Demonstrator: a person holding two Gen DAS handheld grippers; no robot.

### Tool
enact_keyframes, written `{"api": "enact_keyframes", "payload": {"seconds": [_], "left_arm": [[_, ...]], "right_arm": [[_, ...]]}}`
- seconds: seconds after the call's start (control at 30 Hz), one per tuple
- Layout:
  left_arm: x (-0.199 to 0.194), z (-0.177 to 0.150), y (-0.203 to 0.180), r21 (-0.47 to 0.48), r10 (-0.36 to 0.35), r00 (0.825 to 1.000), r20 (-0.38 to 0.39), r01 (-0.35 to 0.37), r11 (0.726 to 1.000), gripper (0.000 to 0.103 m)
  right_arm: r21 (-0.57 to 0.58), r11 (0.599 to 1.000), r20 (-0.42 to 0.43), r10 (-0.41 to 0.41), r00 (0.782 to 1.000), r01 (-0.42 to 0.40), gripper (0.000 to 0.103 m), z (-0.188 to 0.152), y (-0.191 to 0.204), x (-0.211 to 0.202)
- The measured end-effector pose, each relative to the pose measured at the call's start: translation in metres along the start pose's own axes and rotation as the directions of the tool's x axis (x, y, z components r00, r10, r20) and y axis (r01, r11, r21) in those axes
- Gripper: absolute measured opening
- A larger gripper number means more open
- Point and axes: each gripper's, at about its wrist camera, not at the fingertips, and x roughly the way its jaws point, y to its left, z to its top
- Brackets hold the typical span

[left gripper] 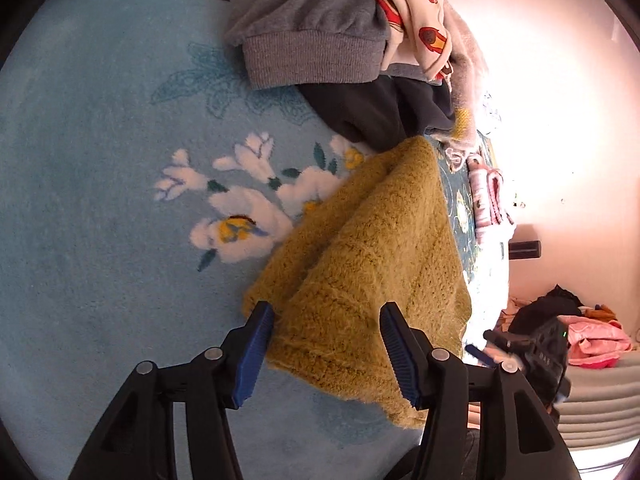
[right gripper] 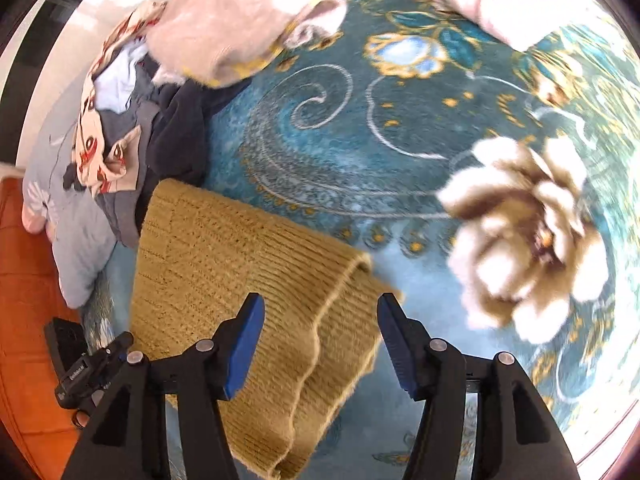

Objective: Fold clothes
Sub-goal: 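Lower the folded sweater onto the bed and open both grippers, then grasp the folded sweater end with both grippers and lift it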

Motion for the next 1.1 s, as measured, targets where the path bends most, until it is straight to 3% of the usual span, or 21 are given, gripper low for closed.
{"api": "enact_keyframes", "payload": {"seconds": [0.03, 0.17, 0.43, 0.47, 0.53, 0.57, 0.67, 0.7, 0.83, 0.9, 0.97, 1.03, 1.1], "left_arm": [[-0.001, 0.0, 0.0, -0.006, -0.006, 1.0, 0.0, 0.006, 1.0, 0.059], [-0.006, -0.001, 0.003, -0.035, -0.039, 0.999, -0.007, 0.039, 0.999, 0.058], [-0.008, -0.005, 0.0, -0.044, -0.031, 0.999, -0.02, 0.03, 0.999, 0.057], [-0.008, -0.006, -0.003, -0.036, -0.025, 1.0, -0.017, 0.024, 0.999, 0.054], [-0.007, -0.005, -0.01, -0.014, -0.001, 1.0, -0.02, 0.0, 1.0, 0.036], [-0.007, -0.004, -0.014, -0.002, 0.016, 1.0, -0.025, -0.016, 1.0, 0.033], [-0.006, 0.002, -0.032, 0.029, 0.052, 0.997, -0.049, -0.05, 0.998, 0.025], [-0.006, 0.006, -0.038, 0.036, 0.053, 0.997, -0.058, -0.051, 0.998, 0.023], [-0.02, 0.032, -0.08, 0.056, -0.103, 0.994, -0.025, 0.104, 0.993, 0.021], [-0.032, 0.038, -0.099, 0.09, -0.191, 0.981, 0.017, 0.189, 0.978, 0.021], [-0.042, 0.039, -0.112, 0.129, -0.268, 0.962, 0.059, 0.259, 0.957, 0.021], [-0.039, 0.033, -0.104, 0.16, -0.225, 0.971, 0.077, 0.211, 0.964, 0.022], [-0.018, 0.028, -0.075, 0.117, -0.108, 0.993, 0.036, 0.104, 0.988, 0.022]], "right_arm": [[0.041, 0.999, 0.018, 0.007, 1.0, -0.008, 0.06, -0.009, -0.008, -0.007], [0.24, 0.961, -0.106, 0.17, 0.98, -0.141, 0.06, -0.069, -0.038, 0.01], [0.392, 0.872, -0.114, 0.362, 0.925, -0.292, 0.06, -0.098, -0.036, 0.046], [0.389, 0.873, -0.104, 0.36, 0.927, -0.295, 0.06, -0.099, -0.034, 0.045], [0.363, 0.883, -0.078, 0.347, 0.935, -0.297, 0.045, -0.097, -0.03, 0.038], [0.35, 0.888, -0.065, 0.34, 0.938, -0.298, 0.029, -0.096, -0.027, 0.035], [0.303, 0.904, -0.038, 0.327, 0.944, -0.301, 0.015, -0.083, -0.019, 0.023], [0.287, 0.909, -0.031, 0.324, 0.946, -0.302, 0.015, -0.076, -0.015, 0.019], [0.218, 0.927, -0.003, 0.312, 0.95, -0.304, 0.012, -0.05, -0.002, 0.001], [0.164, 0.932, 0.075, 0.316, 0.946, -0.324, 0.012, -0.03, 0.006, -0.029], [0.088, 0.934, 0.183, 0.327, 0.927, -0.347, 0.012, -0.015, 0.015, -0.067], [0.026, 0.926, 0.275, 0.356, 0.893, -0.377, 0.012, -0.013, 0.017, -0.098], [0.031, 0.922, 0.283, 0.361, 0.889, -0.385, 0.012, -0.019, 0.014, -0.091]]}}
